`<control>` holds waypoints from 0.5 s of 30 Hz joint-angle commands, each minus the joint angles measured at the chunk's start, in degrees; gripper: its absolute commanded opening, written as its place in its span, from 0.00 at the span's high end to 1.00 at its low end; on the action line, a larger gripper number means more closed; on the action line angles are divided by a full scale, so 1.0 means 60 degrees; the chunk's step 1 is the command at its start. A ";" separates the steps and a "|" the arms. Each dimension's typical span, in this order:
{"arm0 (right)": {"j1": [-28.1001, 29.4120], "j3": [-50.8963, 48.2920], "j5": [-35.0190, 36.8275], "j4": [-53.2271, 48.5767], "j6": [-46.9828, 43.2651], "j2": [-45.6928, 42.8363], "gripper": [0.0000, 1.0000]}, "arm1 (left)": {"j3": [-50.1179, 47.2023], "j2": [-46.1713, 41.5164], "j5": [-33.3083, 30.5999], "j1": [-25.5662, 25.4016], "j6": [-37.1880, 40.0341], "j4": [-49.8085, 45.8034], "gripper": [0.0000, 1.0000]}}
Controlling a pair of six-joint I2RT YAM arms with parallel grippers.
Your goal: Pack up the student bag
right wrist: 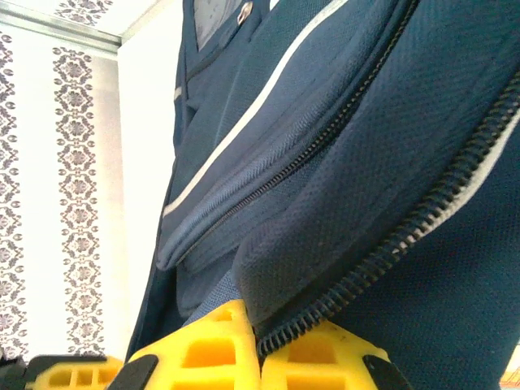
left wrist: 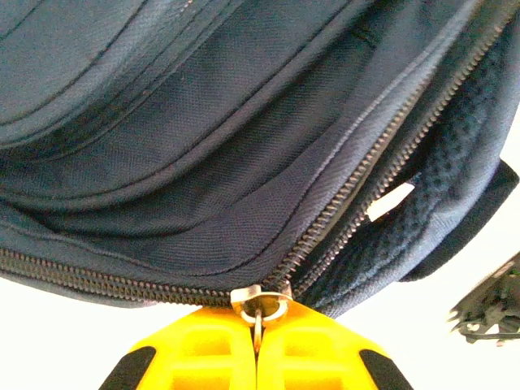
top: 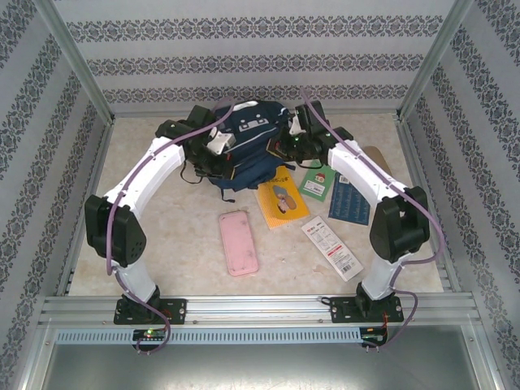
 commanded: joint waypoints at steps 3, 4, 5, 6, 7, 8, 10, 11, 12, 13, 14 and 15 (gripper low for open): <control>-0.0975 0.0865 0.1535 -0.0721 -0.1153 0.0553 0.58 | -0.0655 -0.0098 0.0685 -0.0703 -0.1322 0.0100 1.00; -0.0954 0.0730 0.1579 -0.0807 -0.1172 0.0448 0.55 | -0.0802 -0.0001 0.0750 -0.0781 -0.1682 0.0468 1.00; -0.0903 0.0524 0.1649 -0.0790 -0.1176 0.0268 0.55 | -0.0930 0.0094 0.0859 -0.0828 -0.1937 0.0775 1.00; -0.0842 0.0190 0.1781 -0.0745 -0.1152 0.0016 0.54 | -0.1046 0.0181 0.0863 -0.0861 -0.2265 0.1100 1.00; -0.0772 -0.0062 0.1948 -0.0722 -0.1135 -0.0227 0.53 | -0.1126 0.0259 0.0725 -0.0884 -0.2638 0.1382 1.00; -0.0682 -0.0368 0.2131 -0.0741 -0.1082 -0.0525 0.50 | -0.1184 0.0340 0.0709 -0.0885 -0.2905 0.1611 1.00; -0.0455 -0.0975 0.2399 -0.0743 -0.0851 -0.1098 0.47 | -0.1218 0.0467 0.0481 -0.0890 -0.3459 0.1958 1.00; -0.0277 -0.1352 0.2417 -0.0655 -0.0667 -0.1415 0.47 | -0.1279 0.0502 0.0628 -0.0910 -0.3705 0.2259 1.00; -0.0107 -0.1668 0.2425 -0.0541 -0.0462 -0.1673 0.46 | -0.1272 0.0555 0.0803 -0.0913 -0.3832 0.2456 1.00; 0.0128 -0.2065 0.2426 -0.0364 -0.0186 -0.1948 0.45 | -0.1199 0.0613 0.0861 -0.0922 -0.3960 0.2564 1.00; 0.0347 -0.2438 0.2378 -0.0155 0.0154 -0.2175 0.45 | -0.1167 0.0675 0.0752 -0.0930 -0.4126 0.2625 1.00; 0.0530 -0.2734 0.2327 0.0071 0.0448 -0.2315 0.44 | -0.1164 0.0716 0.0697 -0.0931 -0.4290 0.2715 1.00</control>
